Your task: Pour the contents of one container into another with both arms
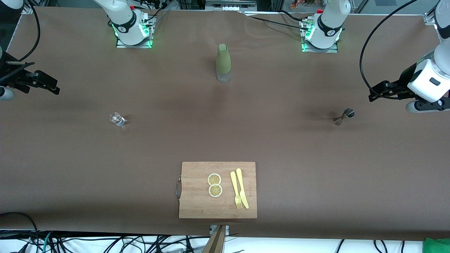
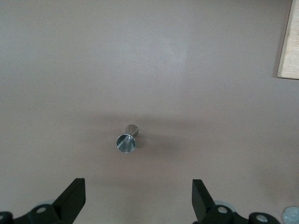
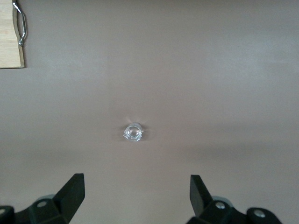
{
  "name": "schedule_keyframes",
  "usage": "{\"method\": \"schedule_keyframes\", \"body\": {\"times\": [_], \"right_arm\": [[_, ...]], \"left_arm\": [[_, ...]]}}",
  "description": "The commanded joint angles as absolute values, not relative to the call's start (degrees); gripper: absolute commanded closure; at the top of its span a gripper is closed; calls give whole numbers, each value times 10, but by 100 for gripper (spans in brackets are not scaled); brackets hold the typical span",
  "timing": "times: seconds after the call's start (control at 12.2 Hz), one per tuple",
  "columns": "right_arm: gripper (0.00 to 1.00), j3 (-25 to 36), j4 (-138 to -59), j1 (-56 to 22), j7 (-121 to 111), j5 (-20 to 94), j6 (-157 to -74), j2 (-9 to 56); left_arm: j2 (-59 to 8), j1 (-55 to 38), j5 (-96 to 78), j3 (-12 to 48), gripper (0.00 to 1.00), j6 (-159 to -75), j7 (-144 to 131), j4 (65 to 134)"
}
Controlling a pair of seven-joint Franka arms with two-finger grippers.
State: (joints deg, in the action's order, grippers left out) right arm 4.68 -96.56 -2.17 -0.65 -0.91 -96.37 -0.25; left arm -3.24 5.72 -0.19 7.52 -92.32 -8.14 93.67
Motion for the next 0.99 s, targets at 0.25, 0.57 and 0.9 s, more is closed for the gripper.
{"method": "schedule_keyframes", "body": {"times": [0.25,0.57,0.9], "right_arm": [[0,46,-959,-19,-11,-8,-956,-2],[0,46,-960,-19,-11,-8,-956,-2],[0,46,-960,-19,-11,-8,-956,-2]], "left_arm": [[-33,51,-10,76,0,-930,-78,940],[-33,53,-9,76,0,-926,-43,940],[-32,54,-8,76,0,-916,-7,939]]}}
